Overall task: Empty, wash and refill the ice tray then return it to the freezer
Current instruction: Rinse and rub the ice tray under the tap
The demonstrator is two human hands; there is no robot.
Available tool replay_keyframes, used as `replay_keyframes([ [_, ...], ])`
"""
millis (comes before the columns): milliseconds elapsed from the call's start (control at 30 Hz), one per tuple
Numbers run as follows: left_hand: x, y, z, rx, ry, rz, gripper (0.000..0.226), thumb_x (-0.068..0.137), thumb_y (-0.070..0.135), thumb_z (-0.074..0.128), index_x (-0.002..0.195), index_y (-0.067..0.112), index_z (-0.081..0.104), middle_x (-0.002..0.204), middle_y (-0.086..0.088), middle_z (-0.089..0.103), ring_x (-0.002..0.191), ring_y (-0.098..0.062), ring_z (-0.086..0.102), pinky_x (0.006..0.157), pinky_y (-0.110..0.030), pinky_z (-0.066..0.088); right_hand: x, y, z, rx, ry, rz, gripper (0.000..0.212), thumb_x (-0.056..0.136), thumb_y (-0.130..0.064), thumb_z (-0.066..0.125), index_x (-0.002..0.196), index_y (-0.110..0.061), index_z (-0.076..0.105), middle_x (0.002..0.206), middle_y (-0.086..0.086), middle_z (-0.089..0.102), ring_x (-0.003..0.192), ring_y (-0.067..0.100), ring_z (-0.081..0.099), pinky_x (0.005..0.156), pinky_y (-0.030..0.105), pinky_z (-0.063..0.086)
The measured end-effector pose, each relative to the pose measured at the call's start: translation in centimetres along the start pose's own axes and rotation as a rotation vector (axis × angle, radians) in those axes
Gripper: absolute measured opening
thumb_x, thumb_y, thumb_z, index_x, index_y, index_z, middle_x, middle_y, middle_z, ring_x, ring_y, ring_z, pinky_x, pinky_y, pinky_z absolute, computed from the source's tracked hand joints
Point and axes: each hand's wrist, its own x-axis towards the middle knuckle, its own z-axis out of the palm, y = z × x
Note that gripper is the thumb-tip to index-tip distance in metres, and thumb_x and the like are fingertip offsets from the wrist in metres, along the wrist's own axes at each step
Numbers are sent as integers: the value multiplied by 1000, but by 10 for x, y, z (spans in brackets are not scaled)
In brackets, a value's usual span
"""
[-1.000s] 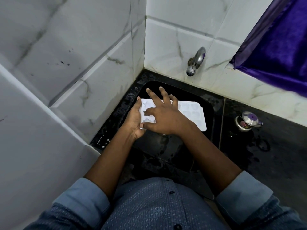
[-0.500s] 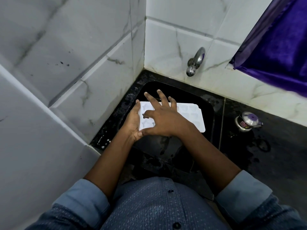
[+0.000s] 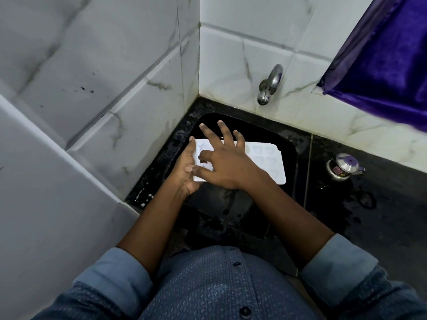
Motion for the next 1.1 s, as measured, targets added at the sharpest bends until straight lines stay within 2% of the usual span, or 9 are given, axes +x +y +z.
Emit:
replay_keyframes([
  [133,1,2,-3,-29,-5,-20,76,103,73,34,142,12,59,130,-20,72,117,-31,73,97,-47,57,-4,-1,1,-7,12,7,60,94,-81,39,121,-39,73,177,-7,-2,161,30,-14,123,63,-4],
  [200,1,4,-4,-60,2,-38,79,103,74,34,139,9,61,131,-23,71,113,-33,74,98,-47,57,-5,-2,2,5,10,0,62,94,-82,38,125,-40,71,177,-7,-1,161,30,-14,124,64,-4],
  [400,1,6,-2,-33,26,4,79,105,72,31,146,9,56,131,-21,72,120,-31,71,97,-46,58,0,0,6,-23,55,-20,54,95,-80,42,118,-41,71,177,-7,-5,160,31,-16,123,64,-7],
  [567,4,-1,-8,-30,59,11,79,104,73,35,146,10,57,141,-23,65,135,-35,61,120,-54,40,-2,-1,5,-1,16,-9,57,96,-80,38,114,-39,73,177,-7,-4,160,31,-17,123,63,-8],
  [633,2,-2,-8,-29,31,16,80,103,73,37,149,10,55,143,-23,63,137,-36,59,122,-56,36,-2,-1,4,7,17,-12,57,96,-80,38,112,-38,73,177,-7,-4,160,31,-16,123,63,-7],
  [800,-2,3,-9,-47,38,-24,81,103,74,32,150,12,54,147,-24,60,136,-36,60,113,-50,48,-5,1,5,48,-27,-10,60,96,-80,37,124,-40,71,177,-8,-4,160,29,-18,124,63,-7],
  [867,-6,4,-5,-63,49,-30,79,105,71,31,145,9,60,141,-25,64,119,-34,70,94,-45,61,-6,5,0,77,2,-44,61,92,-82,37,120,-37,69,177,-7,-1,160,29,-16,124,62,-2],
  [967,-10,6,1,-59,33,-14,79,108,66,26,115,6,76,110,-21,78,90,-31,79,69,-40,66,-8,16,-9,57,90,-54,67,85,-85,32,116,-33,62,177,-3,3,161,30,-12,121,61,3],
  [1100,-9,6,-1,-49,36,-26,79,106,70,25,127,7,68,107,-20,79,91,-34,79,69,-46,66,-12,28,-15,16,38,-9,61,88,-85,37,103,-35,68,177,-4,-1,160,31,-17,123,62,0],
])
